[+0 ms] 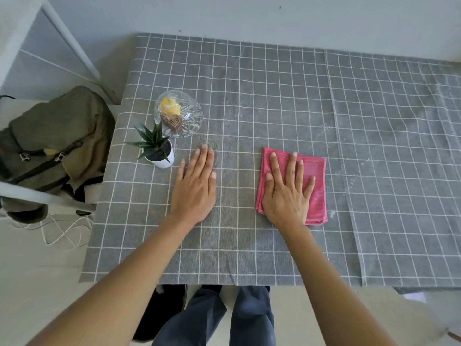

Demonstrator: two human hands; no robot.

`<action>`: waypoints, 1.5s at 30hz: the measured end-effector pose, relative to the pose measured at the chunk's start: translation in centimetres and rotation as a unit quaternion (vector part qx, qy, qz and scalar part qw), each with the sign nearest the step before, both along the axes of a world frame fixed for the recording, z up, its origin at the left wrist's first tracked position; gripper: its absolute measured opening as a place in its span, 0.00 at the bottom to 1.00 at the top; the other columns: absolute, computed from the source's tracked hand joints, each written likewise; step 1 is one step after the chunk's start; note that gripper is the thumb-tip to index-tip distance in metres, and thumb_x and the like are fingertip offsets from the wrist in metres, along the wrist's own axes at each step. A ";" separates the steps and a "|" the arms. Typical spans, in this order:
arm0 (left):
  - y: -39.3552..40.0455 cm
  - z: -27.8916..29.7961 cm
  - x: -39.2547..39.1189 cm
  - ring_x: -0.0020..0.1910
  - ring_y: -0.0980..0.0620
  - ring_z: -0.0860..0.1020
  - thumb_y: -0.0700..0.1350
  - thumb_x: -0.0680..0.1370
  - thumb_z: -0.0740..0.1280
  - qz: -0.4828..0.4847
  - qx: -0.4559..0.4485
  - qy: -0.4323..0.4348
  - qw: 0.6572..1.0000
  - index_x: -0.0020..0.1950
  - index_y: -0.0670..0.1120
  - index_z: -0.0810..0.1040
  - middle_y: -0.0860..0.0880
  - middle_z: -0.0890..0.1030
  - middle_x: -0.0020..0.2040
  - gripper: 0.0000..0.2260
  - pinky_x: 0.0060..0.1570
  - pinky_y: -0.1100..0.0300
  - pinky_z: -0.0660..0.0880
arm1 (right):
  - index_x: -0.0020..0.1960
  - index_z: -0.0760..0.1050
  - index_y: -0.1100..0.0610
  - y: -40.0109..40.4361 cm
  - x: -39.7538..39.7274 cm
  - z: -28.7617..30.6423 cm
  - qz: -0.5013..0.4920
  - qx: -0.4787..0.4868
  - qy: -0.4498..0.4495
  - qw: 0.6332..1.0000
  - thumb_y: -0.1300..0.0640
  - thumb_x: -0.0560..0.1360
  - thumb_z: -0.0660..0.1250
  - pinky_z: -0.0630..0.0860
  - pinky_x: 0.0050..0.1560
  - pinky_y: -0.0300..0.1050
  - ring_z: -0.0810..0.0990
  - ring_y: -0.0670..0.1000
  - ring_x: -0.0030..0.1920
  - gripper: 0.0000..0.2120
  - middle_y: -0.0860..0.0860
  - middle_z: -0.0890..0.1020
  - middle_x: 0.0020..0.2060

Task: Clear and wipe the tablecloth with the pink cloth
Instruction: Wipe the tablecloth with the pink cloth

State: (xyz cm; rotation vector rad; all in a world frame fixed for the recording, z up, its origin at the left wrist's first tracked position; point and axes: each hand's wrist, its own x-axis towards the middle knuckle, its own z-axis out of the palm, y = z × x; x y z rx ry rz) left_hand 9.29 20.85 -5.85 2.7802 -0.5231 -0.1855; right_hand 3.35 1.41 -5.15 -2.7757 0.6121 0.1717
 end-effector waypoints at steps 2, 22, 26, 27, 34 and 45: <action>1.1 -0.1 -1.0 0.77 0.55 0.41 0.49 0.83 0.42 0.009 0.006 -0.005 1.000 0.78 0.48 0.41 0.52 0.41 0.78 0.24 0.75 0.53 0.38 | 0.77 0.37 0.38 1.1 0.0 0.2 0.012 0.006 -0.001 1.000 0.40 0.79 0.32 0.32 0.73 0.61 0.35 0.53 0.77 0.26 0.51 0.37 0.78; 1.3 0.0 -1.2 0.77 0.56 0.42 0.49 0.82 0.41 0.030 0.022 -0.014 0.999 0.79 0.48 0.42 0.52 0.42 0.79 0.24 0.76 0.52 0.40 | 0.76 0.34 0.38 1.9 -1.2 0.3 0.012 0.004 0.019 1.000 0.40 0.79 0.32 0.29 0.72 0.60 0.32 0.54 0.76 0.26 0.51 0.35 0.77; 1.3 0.2 -1.2 0.77 0.56 0.42 0.48 0.82 0.42 0.031 0.020 -0.011 0.999 0.79 0.47 0.43 0.52 0.43 0.79 0.24 0.76 0.52 0.41 | 0.75 0.30 0.38 6.6 -1.4 0.0 0.109 0.005 0.015 0.994 0.41 0.81 0.35 0.26 0.70 0.61 0.27 0.54 0.74 0.25 0.51 0.30 0.75; 1.3 0.2 -1.3 0.77 0.56 0.42 0.48 0.82 0.42 0.030 0.021 -0.011 0.999 0.79 0.47 0.43 0.52 0.43 0.79 0.24 0.76 0.52 0.41 | 0.75 0.31 0.38 7.3 -1.6 -0.1 0.126 0.007 0.007 0.992 0.41 0.81 0.36 0.26 0.70 0.60 0.28 0.54 0.74 0.24 0.51 0.31 0.76; 1.5 0.0 -1.2 0.77 0.57 0.41 0.48 0.83 0.42 0.027 0.013 -0.011 0.999 0.79 0.49 0.42 0.53 0.42 0.78 0.24 0.76 0.52 0.40 | 0.74 0.31 0.37 3.0 -1.7 -0.2 0.108 -0.007 0.013 0.994 0.40 0.79 0.30 0.30 0.72 0.59 0.31 0.52 0.75 0.24 0.47 0.33 0.76; 1.5 -0.5 -1.1 0.77 0.56 0.42 0.48 0.83 0.43 0.029 0.009 -0.019 0.999 0.79 0.48 0.43 0.53 0.42 0.78 0.24 0.76 0.52 0.40 | 0.76 0.37 0.36 0.5 -1.6 0.1 0.010 -0.008 0.005 1.000 0.40 0.80 0.34 0.32 0.73 0.59 0.34 0.51 0.76 0.24 0.47 0.38 0.77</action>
